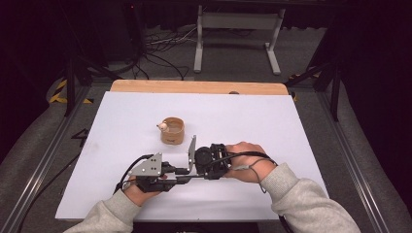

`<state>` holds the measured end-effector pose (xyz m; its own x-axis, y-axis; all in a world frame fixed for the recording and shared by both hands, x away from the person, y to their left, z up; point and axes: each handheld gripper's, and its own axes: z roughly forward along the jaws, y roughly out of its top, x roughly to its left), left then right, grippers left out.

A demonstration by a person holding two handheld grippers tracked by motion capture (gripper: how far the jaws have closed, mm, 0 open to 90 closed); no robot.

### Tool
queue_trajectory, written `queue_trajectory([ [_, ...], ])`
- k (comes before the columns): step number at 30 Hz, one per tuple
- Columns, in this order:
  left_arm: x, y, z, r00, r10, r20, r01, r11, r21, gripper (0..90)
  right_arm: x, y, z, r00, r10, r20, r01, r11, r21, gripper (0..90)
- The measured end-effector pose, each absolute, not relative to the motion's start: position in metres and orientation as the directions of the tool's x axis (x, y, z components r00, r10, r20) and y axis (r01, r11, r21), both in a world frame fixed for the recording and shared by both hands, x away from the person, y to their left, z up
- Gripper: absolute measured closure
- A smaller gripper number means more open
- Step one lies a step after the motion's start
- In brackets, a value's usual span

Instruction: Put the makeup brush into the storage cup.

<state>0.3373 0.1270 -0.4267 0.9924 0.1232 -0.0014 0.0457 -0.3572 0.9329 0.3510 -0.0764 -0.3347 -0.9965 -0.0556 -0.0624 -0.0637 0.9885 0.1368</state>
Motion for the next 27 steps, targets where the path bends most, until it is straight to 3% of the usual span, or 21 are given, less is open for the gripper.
queue_trajectory([
  [7,0.3369,0.125,-0.4275,0.994,0.111,0.009,0.033,-0.379,0.925,81.7,0.351,-0.0755,-0.3342,-0.996,-0.068,-0.062,-0.076,0.989,0.127,83.3],
  [27,0.3339,0.1248,-0.4262,0.995,0.096,0.012,0.027,-0.395,0.918,84.2,0.3503,-0.0775,-0.3353,-0.995,-0.083,-0.058,-0.09,0.985,0.146,82.4],
])
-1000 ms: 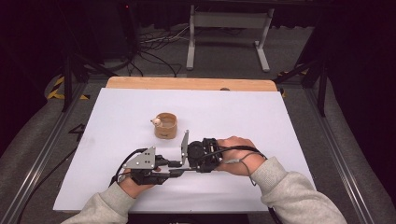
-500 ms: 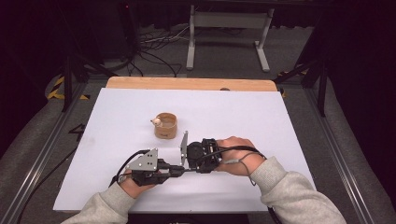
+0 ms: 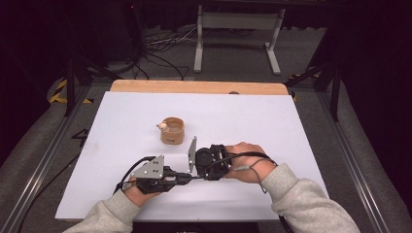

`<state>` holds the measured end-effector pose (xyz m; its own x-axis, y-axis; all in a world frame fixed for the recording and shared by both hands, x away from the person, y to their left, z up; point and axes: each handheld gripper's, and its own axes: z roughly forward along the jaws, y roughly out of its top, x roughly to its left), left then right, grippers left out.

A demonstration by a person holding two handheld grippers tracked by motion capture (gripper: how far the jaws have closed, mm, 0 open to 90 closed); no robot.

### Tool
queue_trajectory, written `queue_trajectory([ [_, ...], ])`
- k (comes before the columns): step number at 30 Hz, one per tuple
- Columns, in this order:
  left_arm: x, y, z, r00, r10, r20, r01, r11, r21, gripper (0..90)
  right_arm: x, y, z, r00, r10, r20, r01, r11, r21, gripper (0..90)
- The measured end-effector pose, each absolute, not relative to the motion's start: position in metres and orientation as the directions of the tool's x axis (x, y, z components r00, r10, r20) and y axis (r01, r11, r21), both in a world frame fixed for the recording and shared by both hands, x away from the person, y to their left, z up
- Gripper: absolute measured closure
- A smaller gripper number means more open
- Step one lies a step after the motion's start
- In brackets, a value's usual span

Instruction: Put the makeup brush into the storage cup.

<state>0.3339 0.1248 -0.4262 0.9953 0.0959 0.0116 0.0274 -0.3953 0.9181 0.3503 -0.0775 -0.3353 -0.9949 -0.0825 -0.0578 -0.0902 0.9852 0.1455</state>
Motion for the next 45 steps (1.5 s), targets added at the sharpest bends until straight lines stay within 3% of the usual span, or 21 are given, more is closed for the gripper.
queue_trajectory([
  [10,0.334,0.127,-0.425,0.995,0.099,0.017,0.023,-0.388,0.921,84.2,0.35,-0.088,-0.331,-0.995,-0.077,-0.07,-0.092,0.964,0.249,68.5],
  [17,0.334,0.13,-0.424,0.994,0.106,0.015,0.025,-0.373,0.927,84.2,0.349,-0.109,-0.321,-0.995,-0.044,-0.092,-0.08,0.897,0.434,67.4],
  [27,0.334,0.134,-0.421,0.995,0.098,0.007,0.028,-0.354,0.935,84.2,0.348,-0.141,-0.328,-0.997,0.024,-0.08,-0.028,0.806,0.591,67.6],
  [30,0.334,0.134,-0.42,0.996,0.091,0.013,0.02,-0.353,0.935,84.2,0.346,-0.154,-0.335,-0.996,0.047,-0.078,-0.018,0.736,0.677,67.6],
  [45,0.333,0.136,-0.419,0.997,0.07,0.021,0.004,-0.339,0.941,84.3,0.346,-0.184,-0.36,-0.998,0.06,-0.034,0.006,0.572,0.82,65.5],
])
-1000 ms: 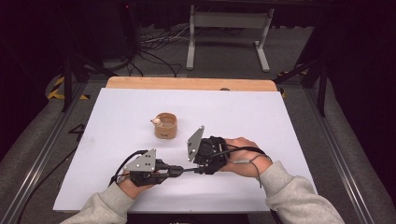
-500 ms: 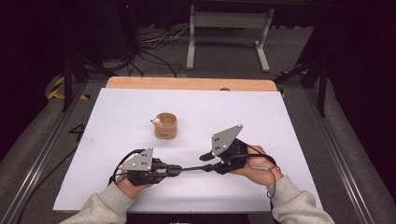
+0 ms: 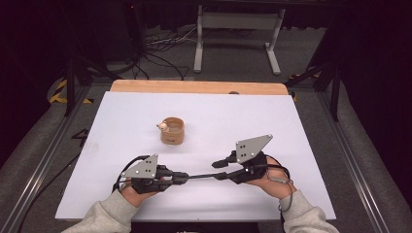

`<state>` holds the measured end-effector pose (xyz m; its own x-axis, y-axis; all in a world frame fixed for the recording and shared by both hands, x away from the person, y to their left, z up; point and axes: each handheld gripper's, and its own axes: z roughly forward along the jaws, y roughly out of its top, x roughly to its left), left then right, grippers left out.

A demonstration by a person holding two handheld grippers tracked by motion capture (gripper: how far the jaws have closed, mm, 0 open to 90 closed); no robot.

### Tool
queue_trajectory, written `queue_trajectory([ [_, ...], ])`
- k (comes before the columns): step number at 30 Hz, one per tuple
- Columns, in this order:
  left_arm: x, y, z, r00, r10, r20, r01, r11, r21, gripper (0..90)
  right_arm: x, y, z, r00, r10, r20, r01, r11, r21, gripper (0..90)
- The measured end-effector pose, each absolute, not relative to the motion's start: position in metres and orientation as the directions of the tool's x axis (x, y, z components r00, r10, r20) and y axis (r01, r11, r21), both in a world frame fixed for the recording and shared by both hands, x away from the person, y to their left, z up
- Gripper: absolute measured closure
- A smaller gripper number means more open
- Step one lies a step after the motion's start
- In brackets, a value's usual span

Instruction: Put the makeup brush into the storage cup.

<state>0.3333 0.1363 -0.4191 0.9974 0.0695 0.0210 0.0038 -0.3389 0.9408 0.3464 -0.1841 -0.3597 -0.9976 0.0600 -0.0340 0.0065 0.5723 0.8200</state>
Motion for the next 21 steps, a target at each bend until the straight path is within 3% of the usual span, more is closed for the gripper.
queue_trajectory([
  [13,0.334,0.139,-0.42,0.999,0.047,0.007,0.008,-0.308,0.951,84.2,0.346,-0.196,-0.383,-0.999,0.051,0.018,0.04,0.482,0.875,68.2],
  [21,0.334,0.139,-0.421,0.999,0.045,0.006,0.008,-0.298,0.954,84.3,0.346,-0.198,-0.39,-0.998,0.05,0.031,0.05,0.453,0.89,75.0],
])
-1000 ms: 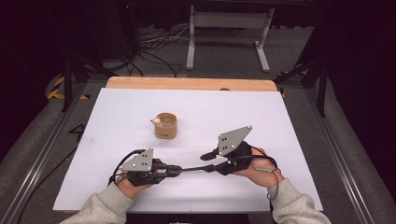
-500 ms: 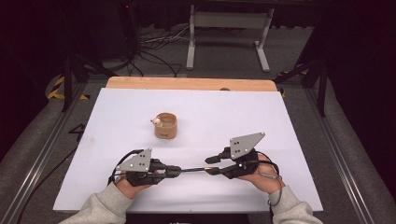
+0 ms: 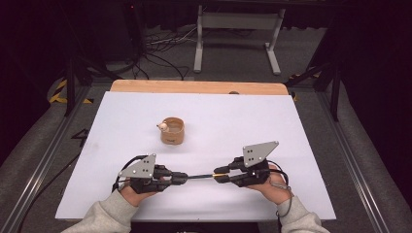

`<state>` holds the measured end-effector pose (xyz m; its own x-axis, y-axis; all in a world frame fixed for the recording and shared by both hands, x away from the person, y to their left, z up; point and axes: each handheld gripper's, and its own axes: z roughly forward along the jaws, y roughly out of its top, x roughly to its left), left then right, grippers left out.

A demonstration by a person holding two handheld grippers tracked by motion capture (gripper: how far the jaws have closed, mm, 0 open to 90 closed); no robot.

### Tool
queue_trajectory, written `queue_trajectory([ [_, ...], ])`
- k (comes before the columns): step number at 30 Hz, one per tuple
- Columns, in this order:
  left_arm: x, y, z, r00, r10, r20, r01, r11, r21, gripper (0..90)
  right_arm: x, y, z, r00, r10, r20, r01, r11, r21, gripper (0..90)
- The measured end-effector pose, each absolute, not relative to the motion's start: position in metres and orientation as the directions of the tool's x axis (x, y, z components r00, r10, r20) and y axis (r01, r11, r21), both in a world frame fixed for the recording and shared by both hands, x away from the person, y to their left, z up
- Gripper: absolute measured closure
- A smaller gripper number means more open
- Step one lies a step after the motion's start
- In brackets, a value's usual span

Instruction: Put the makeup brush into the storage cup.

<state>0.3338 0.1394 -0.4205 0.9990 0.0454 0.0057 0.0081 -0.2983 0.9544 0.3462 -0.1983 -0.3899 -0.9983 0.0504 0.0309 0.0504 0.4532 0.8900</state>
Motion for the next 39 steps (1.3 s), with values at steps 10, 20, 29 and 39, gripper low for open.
queue_trajectory([
  [10,0.3337,0.1394,-0.421,0.999,0.041,0.007,0.006,-0.295,0.955,84.2,0.345,-0.1987,-0.3912,-0.999,0.037,0.025,0.038,0.42,0.907,81.5],
  [20,0.3342,0.1395,-0.4216,1.0,0.031,0.004,0.005,-0.292,0.956,84.1,0.3471,-0.1995,-0.3918,-1.0,0.001,0.019,0.018,0.407,0.913,83.9],
  [29,0.3339,0.1393,-0.4221,1.0,0.021,0.005,0.001,-0.287,0.958,84.0,0.3465,-0.2003,-0.3918,-1.0,-0.018,0.007,-0.001,0.4,0.916,84.3],
  [39,0.3334,0.1384,-0.4219,1.0,0.021,0.008,-0.002,-0.291,0.957,83.5,0.3457,-0.2,-0.3886,-1.0,-0.02,0.003,-0.005,0.41,0.912,84.4],
])
